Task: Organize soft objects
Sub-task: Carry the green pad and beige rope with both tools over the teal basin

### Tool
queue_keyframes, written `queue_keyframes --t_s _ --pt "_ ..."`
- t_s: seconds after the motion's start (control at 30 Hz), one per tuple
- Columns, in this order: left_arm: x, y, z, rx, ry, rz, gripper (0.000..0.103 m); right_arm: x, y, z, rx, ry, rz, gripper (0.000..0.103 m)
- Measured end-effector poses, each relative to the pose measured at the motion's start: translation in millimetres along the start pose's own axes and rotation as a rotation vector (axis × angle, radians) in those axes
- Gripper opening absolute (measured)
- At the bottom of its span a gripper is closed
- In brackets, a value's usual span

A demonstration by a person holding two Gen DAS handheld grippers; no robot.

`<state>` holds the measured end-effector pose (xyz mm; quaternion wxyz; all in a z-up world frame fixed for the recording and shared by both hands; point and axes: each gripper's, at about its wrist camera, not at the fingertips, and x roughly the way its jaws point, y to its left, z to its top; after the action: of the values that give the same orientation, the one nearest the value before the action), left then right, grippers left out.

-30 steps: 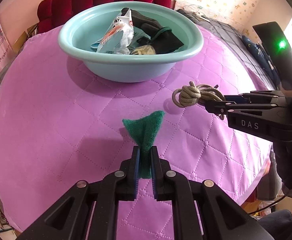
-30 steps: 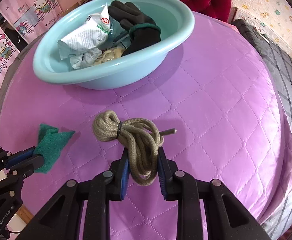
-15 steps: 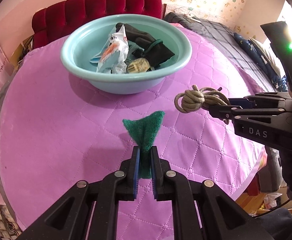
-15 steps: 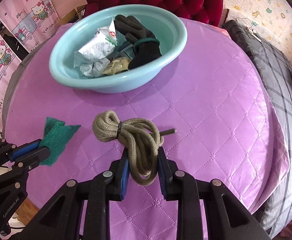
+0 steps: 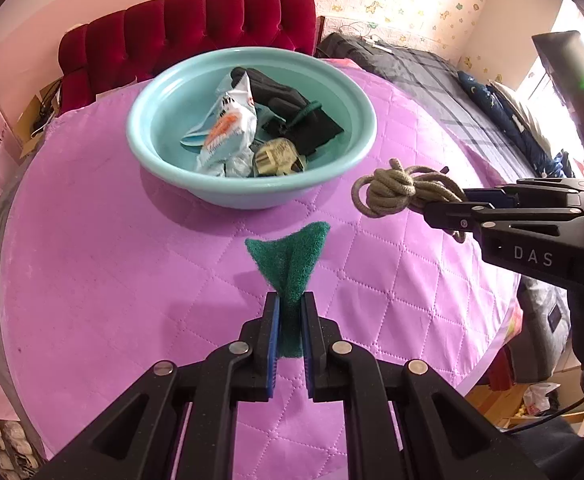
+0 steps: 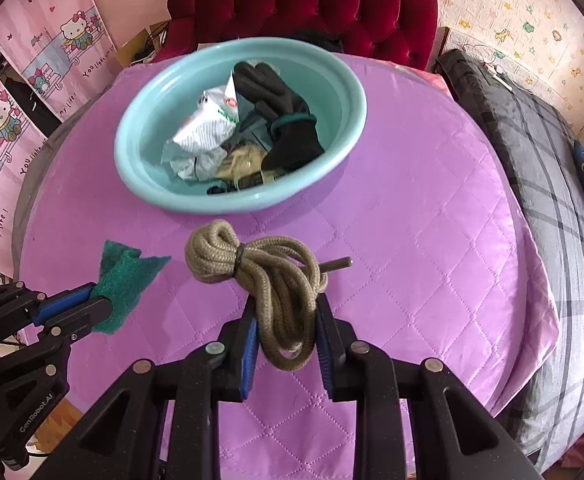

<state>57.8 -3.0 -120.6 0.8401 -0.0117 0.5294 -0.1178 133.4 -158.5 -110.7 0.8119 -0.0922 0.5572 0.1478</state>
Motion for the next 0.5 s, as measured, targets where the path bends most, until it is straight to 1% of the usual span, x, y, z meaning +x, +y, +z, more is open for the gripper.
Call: queue_keyframes --t_s 0.23,0.5 --pt "-15.3 9.0 22.3 -0.004 -0.023 -0.005 0.011 -14.7 2.1 22.6 -0.006 -0.006 0.000 0.028" --pt "-25.1 19.8 54.4 0.015 -0.053 0.017 0.011 -25.6 1.4 55.0 -0.012 -0.030 -0.002 0.028"
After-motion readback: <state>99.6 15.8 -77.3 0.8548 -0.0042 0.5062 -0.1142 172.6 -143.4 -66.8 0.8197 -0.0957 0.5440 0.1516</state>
